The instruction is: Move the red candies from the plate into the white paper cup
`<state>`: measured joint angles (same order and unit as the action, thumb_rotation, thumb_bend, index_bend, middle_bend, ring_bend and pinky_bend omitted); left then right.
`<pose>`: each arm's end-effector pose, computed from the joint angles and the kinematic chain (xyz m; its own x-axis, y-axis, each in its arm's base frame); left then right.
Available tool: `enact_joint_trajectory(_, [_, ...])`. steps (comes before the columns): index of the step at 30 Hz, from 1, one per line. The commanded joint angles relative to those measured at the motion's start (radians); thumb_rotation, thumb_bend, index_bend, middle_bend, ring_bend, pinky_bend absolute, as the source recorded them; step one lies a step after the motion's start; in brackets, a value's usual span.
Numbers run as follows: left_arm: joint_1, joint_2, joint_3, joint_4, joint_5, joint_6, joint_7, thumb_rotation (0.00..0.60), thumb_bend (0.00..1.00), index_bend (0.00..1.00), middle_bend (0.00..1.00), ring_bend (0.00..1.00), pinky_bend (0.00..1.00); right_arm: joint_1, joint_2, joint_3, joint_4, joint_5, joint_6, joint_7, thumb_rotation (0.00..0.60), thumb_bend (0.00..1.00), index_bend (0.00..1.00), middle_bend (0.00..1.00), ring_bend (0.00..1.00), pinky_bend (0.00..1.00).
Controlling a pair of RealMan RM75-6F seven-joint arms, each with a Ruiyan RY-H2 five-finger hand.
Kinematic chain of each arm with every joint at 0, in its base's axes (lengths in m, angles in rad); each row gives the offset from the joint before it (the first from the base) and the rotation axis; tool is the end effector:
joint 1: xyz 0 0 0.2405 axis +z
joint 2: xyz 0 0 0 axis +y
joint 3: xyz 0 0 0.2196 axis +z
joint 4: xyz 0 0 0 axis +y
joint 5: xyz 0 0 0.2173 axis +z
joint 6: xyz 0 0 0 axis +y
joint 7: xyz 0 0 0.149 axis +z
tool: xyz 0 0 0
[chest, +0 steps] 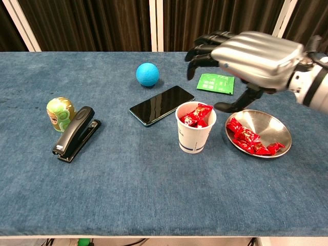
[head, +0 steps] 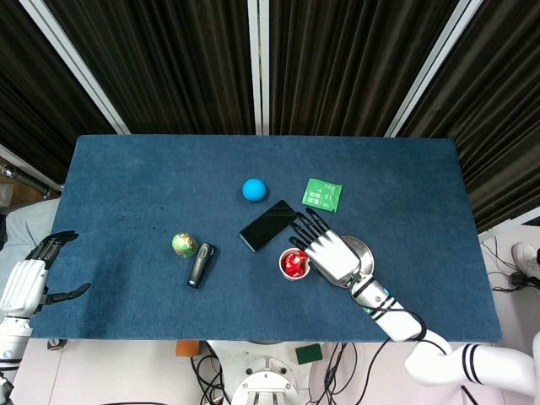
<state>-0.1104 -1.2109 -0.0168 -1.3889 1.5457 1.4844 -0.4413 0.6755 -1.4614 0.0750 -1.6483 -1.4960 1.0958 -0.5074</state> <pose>-0.3078 0.1872 0.1249 0.1024 0.0400 0.9939 0.9935 -0.0546 -0.1002 -0.0885 -0.2672 -0.0099 0.6098 0.0107 0.7925 -0.6006 -0.6462 0.4708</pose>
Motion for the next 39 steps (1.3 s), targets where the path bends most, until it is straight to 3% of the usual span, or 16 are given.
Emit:
enact_joint_trajectory(1, [0.000, 0.000, 0.000, -0.001, 0.000, 0.000, 0.000, 0.600, 0.09, 0.19, 0.15, 0.13, 0.25, -0.031, 0.033, -0.019, -0.016, -0.005, 0.027, 0.016, 0.600, 0.26, 0.30, 0.10, 0.00, 0.00])
enact_joint_trajectory(10, [-0.002, -0.001, 0.002, -0.007, 0.008, 0.001, 0.009, 0.600, 0.09, 0.19, 0.16, 0.13, 0.25, -0.111, 0.137, -0.089, -0.009, 0.069, 0.002, 0.067, 0.600, 0.26, 0.33, 0.10, 0.00, 0.00])
enact_joint_trajectory(18, [0.002, -0.001, 0.004, -0.016, 0.009, 0.006, 0.020, 0.600, 0.10, 0.19, 0.15, 0.13, 0.25, -0.124, 0.091, -0.113, 0.086, 0.103, -0.066, 0.104, 0.600, 0.26, 0.37, 0.10, 0.00, 0.00])
enact_joint_trajectory(28, [0.001, 0.000, 0.002, -0.015, 0.005, 0.002, 0.018, 0.600, 0.09, 0.19, 0.15, 0.13, 0.25, -0.115, 0.038, -0.103, 0.122, 0.073, -0.082, 0.124, 0.600, 0.26, 0.38, 0.10, 0.00, 0.00])
enact_joint_trajectory(39, [0.004, -0.001, 0.001, -0.002, 0.001, 0.003, 0.003, 0.600, 0.10, 0.19, 0.15, 0.13, 0.25, -0.093, 0.003, -0.072, 0.126, 0.153, -0.137, 0.036, 0.600, 0.26, 0.41, 0.09, 0.00, 0.00])
